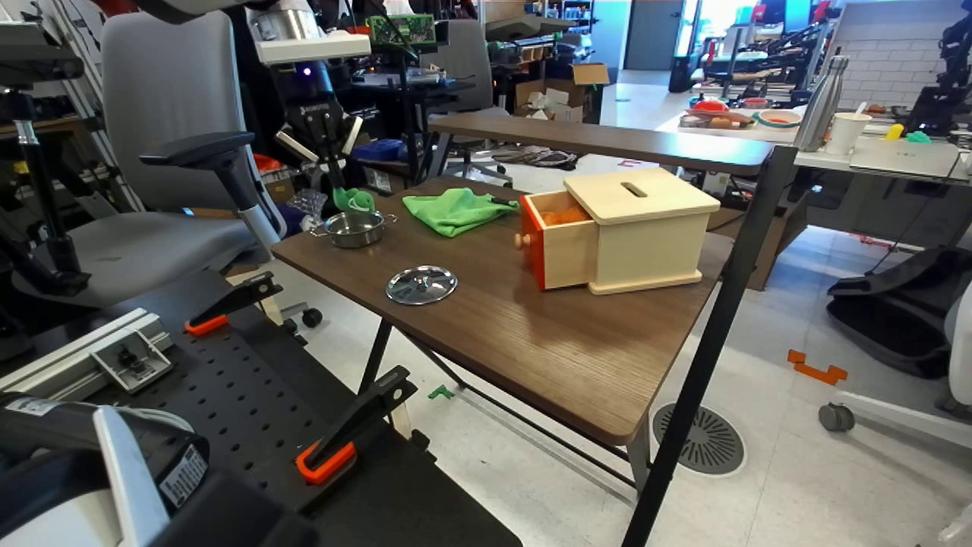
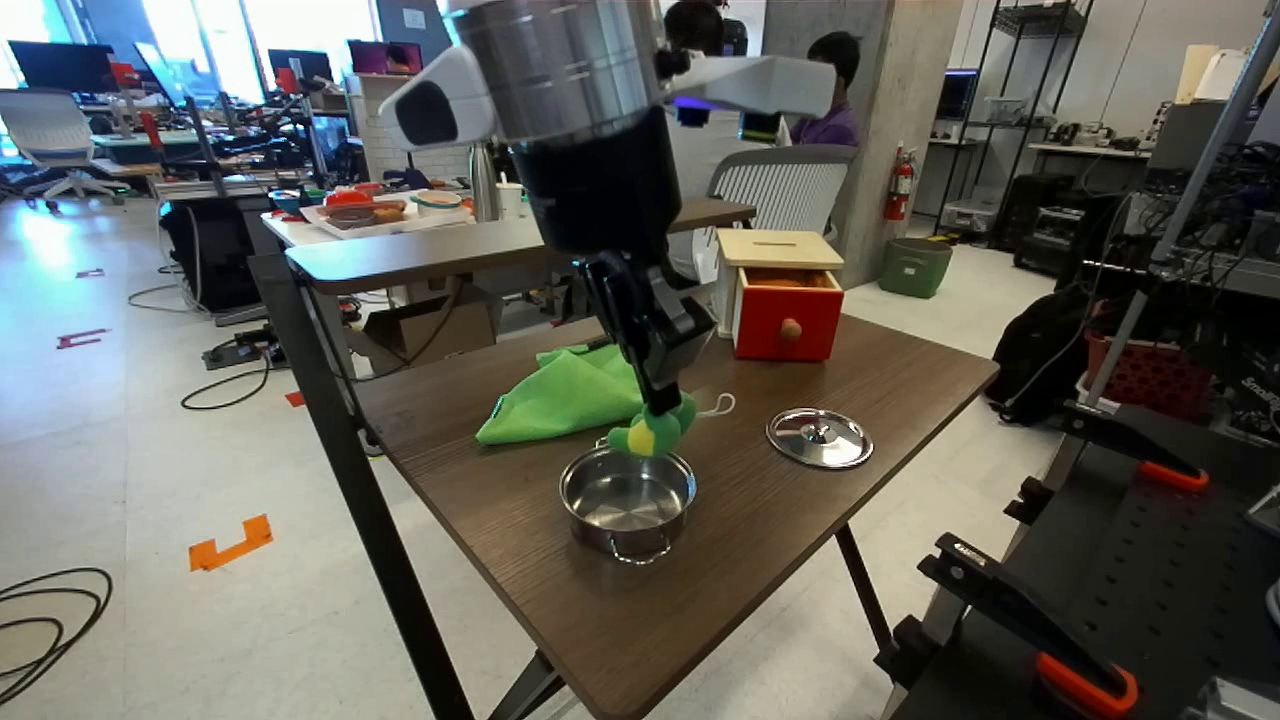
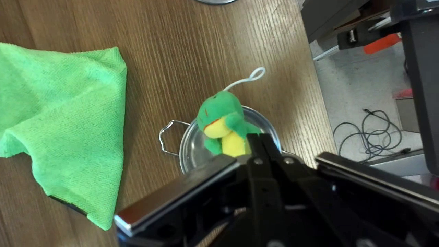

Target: Put the green doll in the pot

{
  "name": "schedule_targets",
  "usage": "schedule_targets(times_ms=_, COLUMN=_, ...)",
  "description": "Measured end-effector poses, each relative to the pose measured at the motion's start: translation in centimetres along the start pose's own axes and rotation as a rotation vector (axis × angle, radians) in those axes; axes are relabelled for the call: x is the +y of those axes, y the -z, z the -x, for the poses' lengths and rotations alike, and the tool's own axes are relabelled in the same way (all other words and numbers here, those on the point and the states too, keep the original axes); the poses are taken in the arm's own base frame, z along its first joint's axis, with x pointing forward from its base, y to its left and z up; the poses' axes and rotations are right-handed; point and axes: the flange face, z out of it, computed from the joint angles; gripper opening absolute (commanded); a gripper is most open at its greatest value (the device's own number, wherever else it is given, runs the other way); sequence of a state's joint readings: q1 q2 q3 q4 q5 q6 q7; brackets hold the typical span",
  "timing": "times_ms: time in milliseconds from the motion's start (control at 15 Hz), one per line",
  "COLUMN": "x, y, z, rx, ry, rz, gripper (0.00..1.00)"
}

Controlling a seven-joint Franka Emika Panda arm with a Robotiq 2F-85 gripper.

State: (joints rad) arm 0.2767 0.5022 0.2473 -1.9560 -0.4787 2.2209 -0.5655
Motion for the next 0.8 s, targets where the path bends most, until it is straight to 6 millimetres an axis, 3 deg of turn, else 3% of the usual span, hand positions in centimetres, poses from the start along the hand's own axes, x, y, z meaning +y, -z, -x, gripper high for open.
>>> schedule_targets(times_ms=600, x=0.7, y=-1.7, z=-1.2, rx=-0.007, ry=0.007, rz=-0.045, gripper=0.01)
schedule_targets(times_ms=667, x=0.8, y=-1.9, z=-1.3, rx=-0.009, ry=0.006, rz=-0.048, gripper=0.26)
schedule_targets(times_ms=800, x=1.1, y=-2.1, z=-1.5, rx=-0.010, ry=0.004, rz=-0.052, gripper=0.33)
